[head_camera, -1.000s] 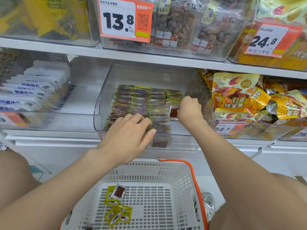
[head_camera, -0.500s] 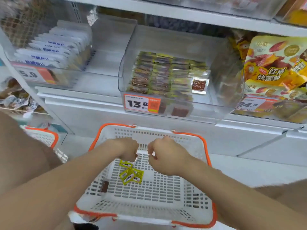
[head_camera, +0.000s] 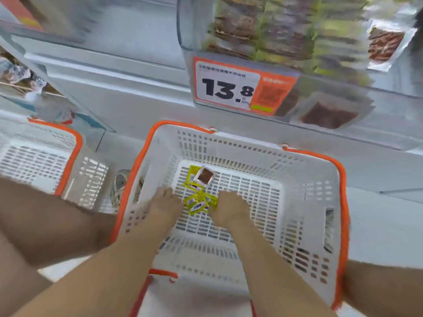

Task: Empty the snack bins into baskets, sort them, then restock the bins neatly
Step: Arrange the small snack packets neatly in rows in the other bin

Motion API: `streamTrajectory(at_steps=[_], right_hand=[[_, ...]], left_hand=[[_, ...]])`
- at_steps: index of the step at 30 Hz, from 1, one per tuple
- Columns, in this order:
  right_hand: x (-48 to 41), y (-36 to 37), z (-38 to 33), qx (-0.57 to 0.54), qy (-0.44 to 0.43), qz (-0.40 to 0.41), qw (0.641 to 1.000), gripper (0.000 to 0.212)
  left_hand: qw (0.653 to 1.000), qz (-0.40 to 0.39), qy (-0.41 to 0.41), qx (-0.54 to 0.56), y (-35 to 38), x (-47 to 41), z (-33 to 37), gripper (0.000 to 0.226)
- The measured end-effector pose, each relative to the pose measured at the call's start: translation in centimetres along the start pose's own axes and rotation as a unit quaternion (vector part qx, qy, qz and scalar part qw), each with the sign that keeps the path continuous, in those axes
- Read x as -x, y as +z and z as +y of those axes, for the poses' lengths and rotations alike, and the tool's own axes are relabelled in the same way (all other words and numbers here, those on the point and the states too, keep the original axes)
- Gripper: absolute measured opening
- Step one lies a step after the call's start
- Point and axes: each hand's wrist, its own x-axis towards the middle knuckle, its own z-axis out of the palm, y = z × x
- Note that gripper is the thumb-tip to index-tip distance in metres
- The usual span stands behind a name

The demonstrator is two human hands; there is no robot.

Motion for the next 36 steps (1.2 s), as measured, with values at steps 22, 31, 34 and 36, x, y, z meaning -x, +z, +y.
streamTrajectory(at_steps=[22,31,34,36], right_hand=[[-3.1,5.0,2.1,-0.400,0.008,-0.013,0.916,0.040],[2.7,-4.1,5.7,-0.629,0.010,-0.007,0.777,0.022],[4.5,-5.6,6.2,-0.582,-0.004,0.012,0.813,0.013],[5.2,-6.6,6.5,-0.565,-0.008,0.037,0.824,0.018]], left_hand=[[0.993,0.111,-0.023,0.040,0.1,-1.7,0.3,0.030],[0.651,0.102,0.129,0.741,-5.6,2.7,0.7,0.021],[0.521,0.039,0.151,0.839,-8.6,5.0,0.9,0.029],[0.493,0.057,0.137,0.857,-9.7,5.8,0.7,0.028]])
